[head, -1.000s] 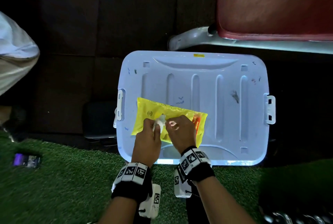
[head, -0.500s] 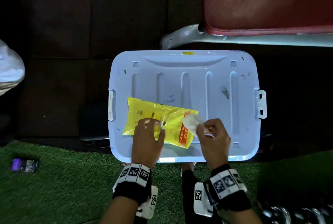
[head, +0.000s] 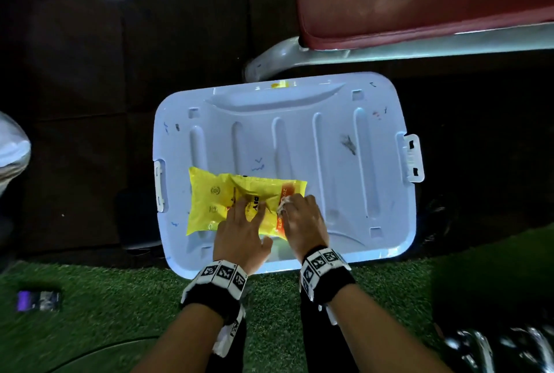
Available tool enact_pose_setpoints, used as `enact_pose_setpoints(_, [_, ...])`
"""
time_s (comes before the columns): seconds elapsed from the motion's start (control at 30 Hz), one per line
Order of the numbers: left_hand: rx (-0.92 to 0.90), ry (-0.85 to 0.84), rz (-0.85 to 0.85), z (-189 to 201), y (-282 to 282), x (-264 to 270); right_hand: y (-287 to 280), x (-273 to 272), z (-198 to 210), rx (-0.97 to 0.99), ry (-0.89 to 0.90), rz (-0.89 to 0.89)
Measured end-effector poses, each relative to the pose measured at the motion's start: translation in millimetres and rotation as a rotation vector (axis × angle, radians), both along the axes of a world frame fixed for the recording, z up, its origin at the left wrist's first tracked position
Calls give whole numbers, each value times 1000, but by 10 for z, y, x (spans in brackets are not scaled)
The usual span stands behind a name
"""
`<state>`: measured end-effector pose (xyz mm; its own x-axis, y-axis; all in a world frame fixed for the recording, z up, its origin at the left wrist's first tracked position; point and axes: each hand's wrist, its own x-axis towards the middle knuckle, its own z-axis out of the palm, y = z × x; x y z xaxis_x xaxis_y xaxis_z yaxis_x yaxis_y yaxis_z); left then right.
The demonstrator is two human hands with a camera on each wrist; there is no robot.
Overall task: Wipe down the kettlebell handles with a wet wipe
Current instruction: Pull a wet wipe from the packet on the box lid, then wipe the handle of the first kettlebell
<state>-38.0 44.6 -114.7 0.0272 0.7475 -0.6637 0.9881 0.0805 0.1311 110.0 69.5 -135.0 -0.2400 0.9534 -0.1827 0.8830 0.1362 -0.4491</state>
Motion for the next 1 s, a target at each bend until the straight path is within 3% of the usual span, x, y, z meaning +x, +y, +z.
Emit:
enact_pose_setpoints(0.13, [-37,-18,-16,33,-15,8,-30,-59,66,-62,31,-104])
enact_pose_setpoints(0.27, [34,-34,104,202,-89,87,-137,17,138,-84,261,-377])
enact_pose_setpoints(0.37, [207,-107,242,428,-176,218,-352,211,259,35,427,-646])
enact_pose_setpoints(0.43, [341,-222,246,520,-238,344,-544,410,377,105,466,-798])
enact_pose_setpoints(0.5, [387,-391,164,579,-314,524,-784,681,529,152,471,-944])
enact_pose_setpoints(0.63, [182,-657,-97,721,-513,1130,-1425,1405,895,192,552,-1248])
enact_pose_setpoints(0.8, [-50,-694,-360,752,-933,2217,-2560,2483,1177,250,620,-1607])
enact_pose_setpoints(1.0, [-286,-668,-648,372,-1473,3661,-3872,3659,852,240,799,-1949])
